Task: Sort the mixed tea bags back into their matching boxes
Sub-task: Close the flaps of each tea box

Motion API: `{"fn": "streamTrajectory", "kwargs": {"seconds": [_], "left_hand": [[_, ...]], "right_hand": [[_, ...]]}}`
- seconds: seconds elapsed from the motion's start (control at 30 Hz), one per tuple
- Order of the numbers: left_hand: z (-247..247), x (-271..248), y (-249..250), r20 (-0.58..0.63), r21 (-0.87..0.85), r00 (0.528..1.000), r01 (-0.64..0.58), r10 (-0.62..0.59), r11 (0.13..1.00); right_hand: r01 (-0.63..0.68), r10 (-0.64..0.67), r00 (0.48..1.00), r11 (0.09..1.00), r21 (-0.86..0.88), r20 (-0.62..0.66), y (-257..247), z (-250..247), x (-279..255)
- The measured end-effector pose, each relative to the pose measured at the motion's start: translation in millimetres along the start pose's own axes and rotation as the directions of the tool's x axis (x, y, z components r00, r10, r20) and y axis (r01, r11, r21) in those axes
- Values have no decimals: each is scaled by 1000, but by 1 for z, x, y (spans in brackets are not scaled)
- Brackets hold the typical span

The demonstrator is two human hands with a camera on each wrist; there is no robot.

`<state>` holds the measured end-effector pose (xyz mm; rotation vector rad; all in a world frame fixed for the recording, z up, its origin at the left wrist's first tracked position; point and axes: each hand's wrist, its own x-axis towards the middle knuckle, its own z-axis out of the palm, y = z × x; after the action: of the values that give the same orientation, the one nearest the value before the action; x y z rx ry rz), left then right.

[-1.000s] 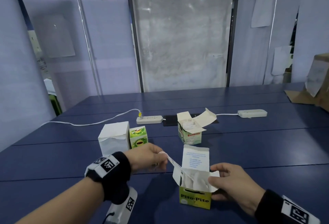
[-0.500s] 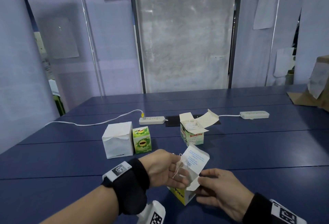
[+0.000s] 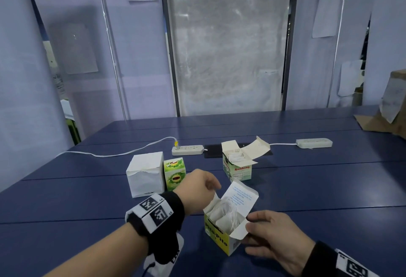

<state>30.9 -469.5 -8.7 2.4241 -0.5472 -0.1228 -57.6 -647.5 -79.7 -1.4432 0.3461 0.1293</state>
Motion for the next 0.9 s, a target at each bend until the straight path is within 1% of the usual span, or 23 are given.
{"fn": "streamTrajectory", "kwargs": {"seconds": [0.03, 0.07, 0.13, 0.17, 0.23, 0.4, 0.47, 0.57, 0.6, 0.73, 0.8, 0.9], "left_hand": [[-1, 4, -3, -19, 122, 999, -37, 40, 992], [-2, 8, -7, 6, 217, 998, -57, 57, 975], [0, 10, -11, 127, 309, 991, -72, 34, 948], [3, 11, -12, 183, 329, 983, -80, 19, 941], [10, 11, -13, 251, 326, 968, -100, 16, 940], [22, 4, -21, 344, 260, 938, -145, 48, 955], [21, 3, -21, 322, 236, 942, -172, 90, 956], [15, 9, -16, 177, 250, 976, -172, 130, 953], [15, 11, -15, 164, 273, 978, -170, 129, 947], [27, 12, -11, 269, 416, 960, -188, 77, 890], [33, 11, -11, 299, 414, 950, -212, 87, 885], [35, 8, -13, 320, 363, 941, -229, 110, 903]], "right_hand": [[4, -4, 1000, 1000, -8, 0, 0, -1, 0], [7, -7, 1000, 1000, -15, -1, 0, -2, 0], [12, -12, 1000, 1000, -22, -6, -1, -4, -1], [14, -15, 1000, 1000, -22, -10, -1, -5, -1], [16, -16, 1000, 1000, -22, -17, -2, -7, 0], [16, -17, 999, 999, -29, -32, -3, -13, 3], [13, -14, 999, 999, -32, -34, -3, -15, 4], [9, -10, 1000, 999, -39, -29, -3, -15, 5], [9, -10, 1000, 999, -40, -25, -3, -14, 5], [13, -14, 1000, 999, -41, -18, -2, -13, 6], [13, -13, 1000, 999, -34, -20, -2, -14, 7], [19, -20, 999, 999, -27, -31, -1, -17, 8]]}}
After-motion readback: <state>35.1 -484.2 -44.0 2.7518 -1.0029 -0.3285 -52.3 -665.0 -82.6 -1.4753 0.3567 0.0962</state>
